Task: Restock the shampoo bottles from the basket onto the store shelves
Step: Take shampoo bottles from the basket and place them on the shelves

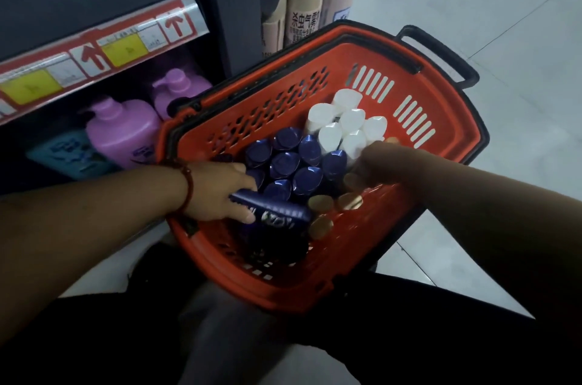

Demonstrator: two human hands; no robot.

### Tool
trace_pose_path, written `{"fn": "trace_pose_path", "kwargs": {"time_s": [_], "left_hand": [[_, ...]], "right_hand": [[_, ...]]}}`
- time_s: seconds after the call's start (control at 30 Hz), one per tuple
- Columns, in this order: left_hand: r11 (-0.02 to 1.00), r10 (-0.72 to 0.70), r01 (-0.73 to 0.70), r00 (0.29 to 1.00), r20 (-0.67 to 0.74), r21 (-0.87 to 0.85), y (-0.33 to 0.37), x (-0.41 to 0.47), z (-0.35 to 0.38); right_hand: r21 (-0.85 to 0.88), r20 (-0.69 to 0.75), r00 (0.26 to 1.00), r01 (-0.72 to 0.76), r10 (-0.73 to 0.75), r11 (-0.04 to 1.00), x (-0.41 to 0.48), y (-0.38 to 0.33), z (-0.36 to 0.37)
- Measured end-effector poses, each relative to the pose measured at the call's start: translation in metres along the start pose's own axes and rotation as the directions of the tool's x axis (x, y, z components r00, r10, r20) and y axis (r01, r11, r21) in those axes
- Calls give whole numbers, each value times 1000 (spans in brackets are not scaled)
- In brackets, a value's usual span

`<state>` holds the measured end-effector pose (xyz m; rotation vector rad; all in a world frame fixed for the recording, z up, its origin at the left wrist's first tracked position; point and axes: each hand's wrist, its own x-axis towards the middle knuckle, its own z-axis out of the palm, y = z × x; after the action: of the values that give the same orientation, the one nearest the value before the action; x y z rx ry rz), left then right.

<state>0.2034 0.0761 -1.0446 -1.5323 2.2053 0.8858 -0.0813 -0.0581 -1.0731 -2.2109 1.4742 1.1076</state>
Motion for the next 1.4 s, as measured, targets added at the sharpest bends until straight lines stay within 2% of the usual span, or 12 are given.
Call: {"fn": "trace_pose_path", "kwargs": {"time_s": [0.07,0.13,0.23,0.37,0.47,0.57,0.7,0.8,0.93,1.1,1.23,1.4], "left_hand": [[994,-1,-6,998,-61,-111,8,-9,-12],[932,-65,29,994,-88,-361,12,-15,-22],[646,-165,79,985,-38,-759,22,-22,-32],[286,-230,16,972,-52,-958,42,-46,-50],[152,-254,-64,962,-101,-986,54,-68,-59],[63,-265,-127,954,-140,-990,67,-92,-66],[-12,-280,-216,938,-204,-976,77,-117,-71],[-24,-349,-309,894,-282,-951,75,-132,-76],[-32,-472,-428,803,-363,-903,64,-142,-76],[-122,-593,-527,718,-364,-841,56,-147,-74],[-227,-516,-509,786,-341,-830,53,-154,-72],[-318,-556,-497,788,-266,-807,53,-150,-73]], "right_hand": [[146,-32,999,-12,17,989,-3,3,1],[218,-94,995,0,21,976,-14,8,-6],[184,-251,968,46,2,982,-44,10,-15],[272,-461,886,89,48,958,-96,20,-20],[599,-639,703,199,313,775,-145,20,-33],[816,-577,580,433,575,382,-186,14,-49],[758,-325,685,601,651,-254,-214,-3,-59],[606,-200,747,603,634,-519,-219,-21,-60],[607,-145,757,576,637,-547,-223,-41,-64],[550,-123,861,472,493,-688,-219,-43,-68],[558,-117,923,366,366,-744,-206,-41,-65],[434,-63,961,269,269,-860,-208,-54,-71]]}}
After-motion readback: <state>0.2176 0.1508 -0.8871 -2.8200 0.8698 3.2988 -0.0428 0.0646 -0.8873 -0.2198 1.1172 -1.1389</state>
